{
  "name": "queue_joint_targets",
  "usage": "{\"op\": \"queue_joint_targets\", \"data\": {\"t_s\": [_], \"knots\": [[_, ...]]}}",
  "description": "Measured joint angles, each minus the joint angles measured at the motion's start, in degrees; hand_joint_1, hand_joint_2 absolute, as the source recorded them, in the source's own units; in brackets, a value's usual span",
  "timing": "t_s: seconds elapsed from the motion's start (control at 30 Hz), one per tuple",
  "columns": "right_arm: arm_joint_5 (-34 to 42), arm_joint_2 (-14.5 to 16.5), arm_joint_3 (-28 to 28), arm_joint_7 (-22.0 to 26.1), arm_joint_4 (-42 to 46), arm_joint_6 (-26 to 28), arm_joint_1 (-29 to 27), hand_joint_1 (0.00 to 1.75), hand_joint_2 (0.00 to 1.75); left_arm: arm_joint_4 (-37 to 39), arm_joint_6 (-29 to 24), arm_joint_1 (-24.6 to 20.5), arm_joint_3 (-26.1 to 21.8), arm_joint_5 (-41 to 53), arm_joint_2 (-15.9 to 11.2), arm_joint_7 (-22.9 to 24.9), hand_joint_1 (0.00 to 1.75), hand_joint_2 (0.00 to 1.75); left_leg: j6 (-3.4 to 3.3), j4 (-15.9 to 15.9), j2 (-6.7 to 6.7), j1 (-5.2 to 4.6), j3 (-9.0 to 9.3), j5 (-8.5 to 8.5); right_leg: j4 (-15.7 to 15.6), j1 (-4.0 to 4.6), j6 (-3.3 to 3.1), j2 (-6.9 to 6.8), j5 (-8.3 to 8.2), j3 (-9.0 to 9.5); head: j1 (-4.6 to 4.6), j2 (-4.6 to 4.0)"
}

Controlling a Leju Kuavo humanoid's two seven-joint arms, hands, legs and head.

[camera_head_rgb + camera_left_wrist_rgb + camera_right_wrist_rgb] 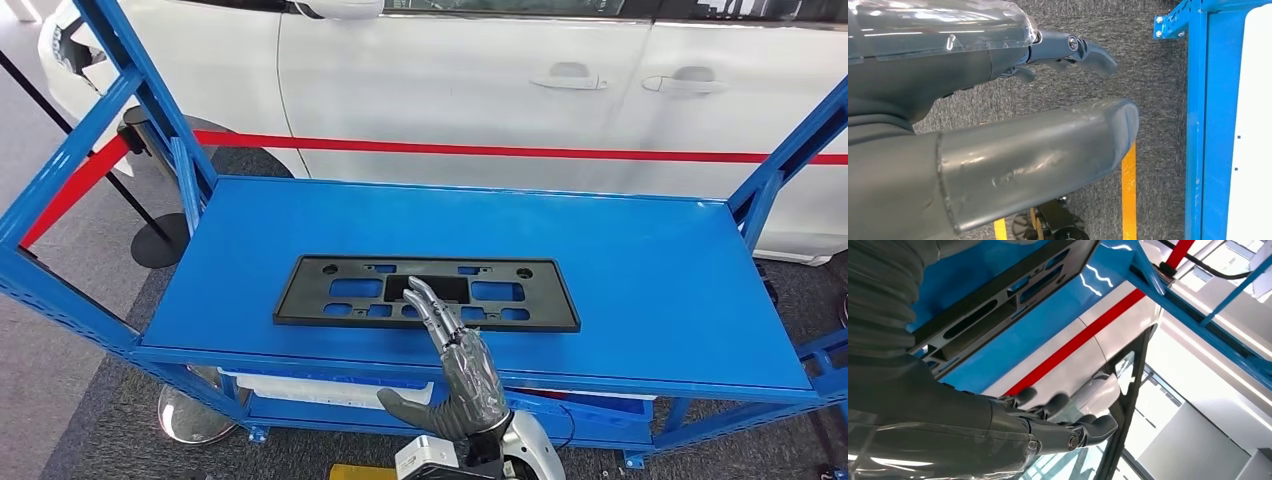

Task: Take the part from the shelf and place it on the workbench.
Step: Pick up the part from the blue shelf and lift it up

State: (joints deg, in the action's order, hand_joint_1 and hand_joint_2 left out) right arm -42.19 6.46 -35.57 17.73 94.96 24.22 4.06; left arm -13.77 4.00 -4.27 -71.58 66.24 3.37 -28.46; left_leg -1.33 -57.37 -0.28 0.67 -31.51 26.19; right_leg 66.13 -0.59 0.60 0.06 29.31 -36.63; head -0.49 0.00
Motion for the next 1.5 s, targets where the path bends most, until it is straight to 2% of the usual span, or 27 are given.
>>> {"op": "queue_joint_targets", "data": {"t_s": [0.07, 0.1, 0.2, 0.23, 0.3, 0.37, 0.4, 0.43, 0.47, 0.53, 0.6, 0.7, 0.77, 0.8, 0.87, 0.9, 0.93, 0.97, 1.07, 1.13, 1.2, 1.27, 1.33, 1.4, 1.43, 1.47, 1.5], "knots": [[-0.1, 0.0, -0.1, 0.1, 0.6, 0.0, 0.0, 0.00, 1.75, 0.0, 0.0, 0.0, 0.0, 0.0, 0.1, 0.0, 0.00, 0.00, 0.53, -0.4, -0.07, -0.22, -0.10, 0.29, -6.2, 0.11, -0.43, 0.01, -2.12, 3.02, 0.00, -0.01], [-0.2, 0.0, -0.1, 0.2, 0.8, -0.1, 0.0, 0.00, 1.75, 0.0, 0.0, 0.0, 0.0, 0.0, 0.1, 0.1, 0.00, 0.00, 0.85, -0.5, -0.08, -0.30, -0.18, 0.39, -7.4, 0.22, -0.66, 0.05, -2.22, 3.53, -0.02, -0.01], [-0.5, -0.1, -0.4, -0.1, 1.3, -0.3, 0.0, 0.00, 1.75, 0.0, 0.1, 0.0, -0.1, 0.0, 0.1, 0.1, 0.00, 0.00, 1.88, -0.7, -0.06, -0.16, -0.21, 0.72, -7.9, 0.31, -1.58, 0.15, -2.36, 3.59, -0.07, -0.01], [-0.5, -0.1, -0.5, -0.2, 1.5, -0.5, 0.1, 0.00, 1.75, 0.0, 0.1, 0.0, -0.1, 0.0, 0.2, 0.1, 0.00, 0.00, 2.19, -1.6, -0.05, -0.07, -0.53, 1.48, -8.1, 0.21, -1.95, 0.11, -2.47, 3.67, -0.16, -0.01], [-0.7, -0.2, -0.7, -0.5, 1.6, -0.9, 0.1, 0.00, 1.75, 0.0, 0.1, 0.0, -0.1, 0.0, 0.2, 0.1, 0.00, 0.00, 2.69, -6.7, -0.02, 0.08, -2.70, 4.65, -8.3, 0.06, -2.44, -0.04, -2.61, 3.76, -0.44, -0.01], [-2.1, -0.3, -1.0, -1.4, 1.6, -1.5, 0.1, 0.00, 1.75, 0.0, 0.1, 0.0, -0.2, 0.1, 0.1, 0.2, 0.00, 0.00, 3.04, -14.1, -0.01, 0.14, -6.11, 7.96, -8.2, 0.14, -2.61, -0.11, -2.57, 3.70, -0.62, 0.00], [-3.5, -0.5, -1.2, -2.1, 1.5, -1.7, 0.2, 0.00, 1.75, 0.0, 0.2, 0.1, -0.3, 0.1, 0.1, 0.2, 0.00, 0.00, 3.13, -16.3, -0.01, 0.15, -7.12, 8.35, -8.2, 0.18, -2.63, -0.12, -2.55, 3.69, -0.63, 0.00], [-4.9, -0.6, -1.4, -2.8, 1.4, -1.9, 0.2, 0.00, 1.75, 0.0, 0.2, 0.1, -0.3, 0.1, 0.1, 0.3, 0.00, 0.00, 3.13, -16.3, -0.01, 0.15, -7.16, 7.63, -8.1, 0.21, -2.64, -0.11, -2.51, 3.71, -0.65, 0.00], [-6.3, -0.8, -1.5, -3.4, 1.3, -2.1, 0.3, 0.00, 1.75, 0.0, 0.3, 0.1, -0.3, 0.2, 0.1, 0.3, 0.00, 0.00, 3.05, -14.0, 0.00, 0.15, -6.10, 5.89, -8.1, 0.22, -2.61, -0.09, -2.46, 3.76, -0.65, -0.01], [-10.0, -1.0, -1.8, -5.1, 1.0, -2.1, 0.8, 0.00, 1.75, 0.0, 0.3, 0.0, -0.3, 0.2, 0.1, 0.3, 0.00, 0.00, 2.67, -6.1, 0.02, 0.06, -2.40, 2.12, -7.9, 0.32, -2.41, -0.03, -2.30, 3.85, -0.67, -0.01], [-16.5, -1.1, -2.3, -7.9, -0.3, -1.7, 1.7, 0.00, 1.75, 0.0, 0.3, -0.2, -0.3, 0.4, 0.1, 0.3, 0.00, 0.00, 2.11, -1.3, -0.02, -0.19, -0.24, 0.74, -7.7, 0.49, -1.96, 0.07, -2.27, 3.73, -0.65, 0.00], [-27.4, -1.1, -3.3, -12.1, -4.9, 0.6, 3.3, 0.00, 1.75, 0.0, 0.3, -0.3, -0.3, 0.9, 0.1, 0.4, 0.00, 0.00, 1.18, -0.5, -0.06, -0.26, -0.16, 0.49, -7.9, 0.49, -1.10, 0.10, -2.45, 3.62, -0.63, 0.00], [-30.8, -0.8, -3.8, -13.3, -8.4, 2.3, 4.2, 0.00, 1.75, 0.0, 0.3, -0.4, -0.3, 1.2, 0.2, 0.4, 0.00, 0.00, 0.36, 0.0, -0.01, 0.01, -0.09, 0.03, -6.0, 0.44, -0.53, 0.07, -1.00, 2.84, -0.50, 0.00], [-31.5, -0.7, -4.0, -13.7, -9.7, 2.8, 4.6, 0.00, 1.75, 0.0, 0.3, -0.5, -0.3, 1.2, 0.2, 0.4, 0.00, 0.00, 0.03, 0.1, 0.03, 0.13, -0.08, -0.14, -3.5, 0.40, -0.31, 0.06, 0.61, 1.71, -0.38, 0.00], [-33.4, -0.5, -4.2, -14.9, -12.4, 3.6, 5.1, 0.00, 1.75, 0.0, 0.3, -0.6, -0.2, 1.4, 0.2, 0.4, 0.00, 0.00, -0.24, 0.2, 0.07, 0.03, -0.25, -0.20, 3.9, 0.27, -0.07, 0.04, 4.24, -1.81, -0.17, -0.01], [-34.6, -0.4, -4.3, -15.8, -14.0, 4.2, 5.3, 0.00, 1.75, 0.0, 0.3, -0.6, -0.2, 1.5, 0.2, 0.5, 0.00, 0.00, -0.27, 0.2, 0.07, -0.01, -0.30, -0.21, 6.8, 0.24, -0.01, 0.04, 5.11, -3.22, -0.16, -0.01], [-35.8, -0.2, -4.3, -16.6, -15.8, 5.0, 5.5, 0.00, 1.75, 0.0, 0.3, -0.6, -0.2, 1.6, 0.2, 0.5, 0.00, 0.00, -0.29, 0.1, 0.06, -0.03, -0.31, -0.21, 8.0, 0.22, 0.00, 0.03, 4.95, -3.83, -0.14, -0.01], [-36.6, 0.1, -4.3, -17.2, -17.6, 5.8, 5.8, 0.00, 1.75, 0.0, 0.3, -0.6, -0.2, 1.6, 0.2, 0.5, 0.00, 0.00, -0.26, 0.1, 0.02, -0.03, -0.29, -0.19, 6.9, 0.22, -0.09, 0.02, 3.67, -3.29, -0.13, 0.00], [-37.6, 1.3, -4.2, -18.0, -22.8, 8.4, 7.2, 0.00, 1.75, 0.0, 0.3, -0.7, 0.0, 1.9, 0.3, 0.5, 0.00, 0.00, 0.17, -0.3, -0.08, -0.19, -0.28, 0.09, -4.1, 0.38, -0.82, 0.03, -1.56, 2.05, -0.10, 0.00], [-37.2, 2.1, -3.7, -17.9, -26.2, 9.9, 8.4, 0.00, 1.75, 0.0, 0.3, -0.8, 0.0, 2.2, 0.3, 0.5, 0.00, 0.00, 0.74, -0.5, -0.08, -0.35, -0.50, 0.20, -7.6, 0.56, -1.21, 0.09, -2.27, 3.57, -0.15, 0.00], [-36.3, 2.6, -2.9, -17.4, -28.9, 11.1, 9.2, 0.00, 1.75, 0.0, 0.3, -0.8, 0.0, 2.3, 0.3, 0.5, 0.00, 0.00, 1.41, -0.4, -0.09, -0.34, -0.52, 0.13, -7.9, 0.62, -1.59, 0.16, -2.38, 3.55, -0.13, 0.00], [-35.6, 3.2, -2.2, -16.9, -30.7, 11.8, 9.8, 0.00, 1.75, 0.0, 0.4, -0.9, 0.1, 2.3, 0.3, 0.5, 0.00, 0.00, 2.06, -1.6, -0.06, -0.21, -0.87, 1.15, -8.4, 0.41, -2.22, 0.11, -2.65, 3.78, -0.16, 0.00], [-35.0, 3.8, -1.7, -16.6, -31.8, 12.2, 10.5, 0.00, 1.75, 0.0, 0.4, -0.9, 0.1, 2.3, 0.3, 0.5, 0.00, 0.00, 2.61, -6.7, -0.02, -0.02, -3.11, 4.23, -8.7, 0.19, -2.64, 0.01, -2.80, 3.96, -0.51, 0.00], [-34.0, 4.3, -1.2, -16.3, -32.6, 12.4, 10.8, 0.00, 1.75, 0.0, 0.4, -0.9, 0.1, 2.3, 0.3, 0.5, 0.00, 0.00, 3.05, -14.1, -0.01, 0.09, -6.67, 7.30, -8.6, 0.23, -2.78, -0.06, -2.75, 3.93, -0.78, 0.00], [-33.2, 4.4, -1.0, -16.0, -32.8, 12.4, 10.8, 0.00, 1.75, 0.0, 0.5, -0.9, 0.1, 2.3, 0.3, 0.5, 0.00, 0.00, 3.17, -16.2, 0.00, 0.11, -7.73, 7.59, -8.6, 0.25, -2.80, -0.08, -2.72, 3.92, -0.78, 0.00], [-32.4, 4.6, -0.7, -15.7, -32.9, 12.4, 10.9, 0.00, 1.75, 0.0, 0.5, -0.8, 0.1, 2.3, 0.3, 0.5, 0.00, 0.00, 3.21, -16.2, 0.00, 0.12, -7.82, 6.75, -8.6, 0.27, -2.80, -0.07, -2.68, 3.95, -0.78, 0.00], [-31.5, 4.8, -0.6, -15.4, -32.9, 12.3, 11.0, 0.00, 1.75, 0.0, 0.6, -0.8, 0.1, 2.3, 0.3, 0.5, 0.00, 0.00, 3.15, -13.7, 0.01, 0.12, -6.70, 4.86, -8.5, 0.27, -2.75, -0.03, -2.62, 4.03, -0.77, 0.00]]}}
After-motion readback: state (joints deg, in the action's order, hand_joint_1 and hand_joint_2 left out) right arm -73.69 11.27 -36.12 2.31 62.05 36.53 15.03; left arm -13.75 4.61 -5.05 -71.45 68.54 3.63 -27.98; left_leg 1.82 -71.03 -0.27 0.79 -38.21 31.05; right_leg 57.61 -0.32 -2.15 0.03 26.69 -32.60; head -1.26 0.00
